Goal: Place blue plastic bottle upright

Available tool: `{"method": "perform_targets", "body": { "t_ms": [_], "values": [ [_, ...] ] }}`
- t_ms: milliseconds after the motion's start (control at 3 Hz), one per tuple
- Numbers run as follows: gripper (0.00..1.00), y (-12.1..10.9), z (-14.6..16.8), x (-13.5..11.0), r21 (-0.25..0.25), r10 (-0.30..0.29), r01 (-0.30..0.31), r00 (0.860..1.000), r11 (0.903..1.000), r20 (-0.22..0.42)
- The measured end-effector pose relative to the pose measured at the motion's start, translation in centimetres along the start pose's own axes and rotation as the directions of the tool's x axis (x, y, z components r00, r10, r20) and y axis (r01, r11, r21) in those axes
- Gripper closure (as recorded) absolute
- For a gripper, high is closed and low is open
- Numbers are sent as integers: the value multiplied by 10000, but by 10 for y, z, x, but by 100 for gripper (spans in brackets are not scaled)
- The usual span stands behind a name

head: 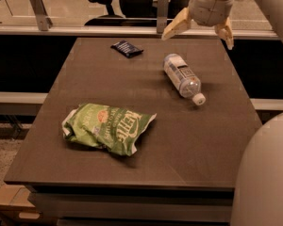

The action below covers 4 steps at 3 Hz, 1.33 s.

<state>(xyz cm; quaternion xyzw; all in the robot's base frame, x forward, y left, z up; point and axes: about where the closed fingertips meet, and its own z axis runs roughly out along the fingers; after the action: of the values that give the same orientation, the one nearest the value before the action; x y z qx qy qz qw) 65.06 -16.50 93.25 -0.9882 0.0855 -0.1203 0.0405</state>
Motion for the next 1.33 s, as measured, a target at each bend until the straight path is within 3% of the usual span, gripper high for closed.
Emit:
{"method": "perform_targets", "body": {
  "t_ms": [333, 667, 1000, 1333],
  "values": [
    [0, 3, 28, -8, -18, 368, -368, 9974, 9993, 621],
    [0, 3, 50, -20, -34, 274, -272, 9919, 9996, 1238],
    [0, -1, 57, -41, 30, -927, 935, 9817, 9956, 1666],
    [0, -11, 60, -55, 211, -2963, 2979, 9357, 9544, 1914]
  ]
}}
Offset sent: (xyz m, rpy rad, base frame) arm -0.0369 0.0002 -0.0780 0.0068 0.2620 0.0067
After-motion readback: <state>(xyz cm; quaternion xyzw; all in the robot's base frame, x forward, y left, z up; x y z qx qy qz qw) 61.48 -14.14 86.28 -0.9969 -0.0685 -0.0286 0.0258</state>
